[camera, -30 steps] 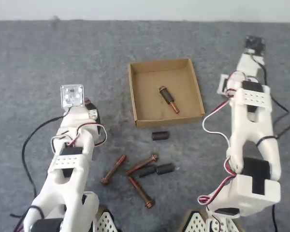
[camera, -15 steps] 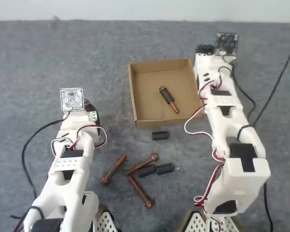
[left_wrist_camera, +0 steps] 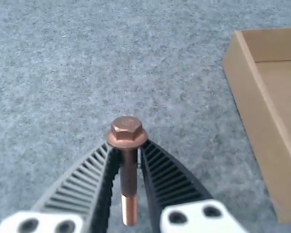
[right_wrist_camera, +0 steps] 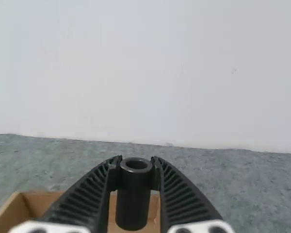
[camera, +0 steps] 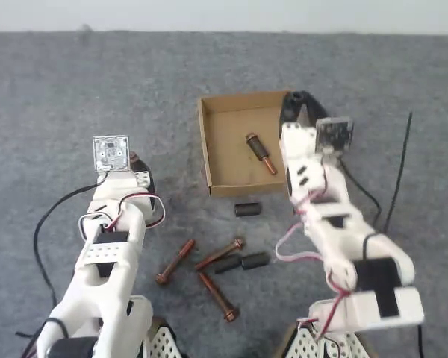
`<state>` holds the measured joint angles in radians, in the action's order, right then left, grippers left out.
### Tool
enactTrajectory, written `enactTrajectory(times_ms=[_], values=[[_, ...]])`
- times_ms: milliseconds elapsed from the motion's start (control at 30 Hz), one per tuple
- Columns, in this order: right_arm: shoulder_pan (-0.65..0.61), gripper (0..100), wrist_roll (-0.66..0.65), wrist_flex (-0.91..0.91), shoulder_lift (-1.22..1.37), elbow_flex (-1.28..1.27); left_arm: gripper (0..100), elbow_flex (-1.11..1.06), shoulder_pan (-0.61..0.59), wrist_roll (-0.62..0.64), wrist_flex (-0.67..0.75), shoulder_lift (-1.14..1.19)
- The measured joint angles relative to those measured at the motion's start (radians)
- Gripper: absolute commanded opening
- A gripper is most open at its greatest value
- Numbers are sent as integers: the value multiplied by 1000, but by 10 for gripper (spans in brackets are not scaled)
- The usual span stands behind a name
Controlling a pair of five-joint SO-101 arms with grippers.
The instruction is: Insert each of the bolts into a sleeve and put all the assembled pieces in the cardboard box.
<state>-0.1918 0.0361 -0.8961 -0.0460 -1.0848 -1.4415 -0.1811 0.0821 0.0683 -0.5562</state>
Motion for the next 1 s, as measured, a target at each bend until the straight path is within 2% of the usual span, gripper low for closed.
enactTrajectory(times_ms=[200,467,800,1000], values=[[-68,6,0,-133,-164,-282,13,0,0,0,0,0],[-187,6,0,-226,-333,-554,13,0,0,0,0,0],[-206,6,3,-221,-396,-560,13,0,0,0,0,0],[-371,6,26,-219,-397,-560,13,0,0,0,0,0]])
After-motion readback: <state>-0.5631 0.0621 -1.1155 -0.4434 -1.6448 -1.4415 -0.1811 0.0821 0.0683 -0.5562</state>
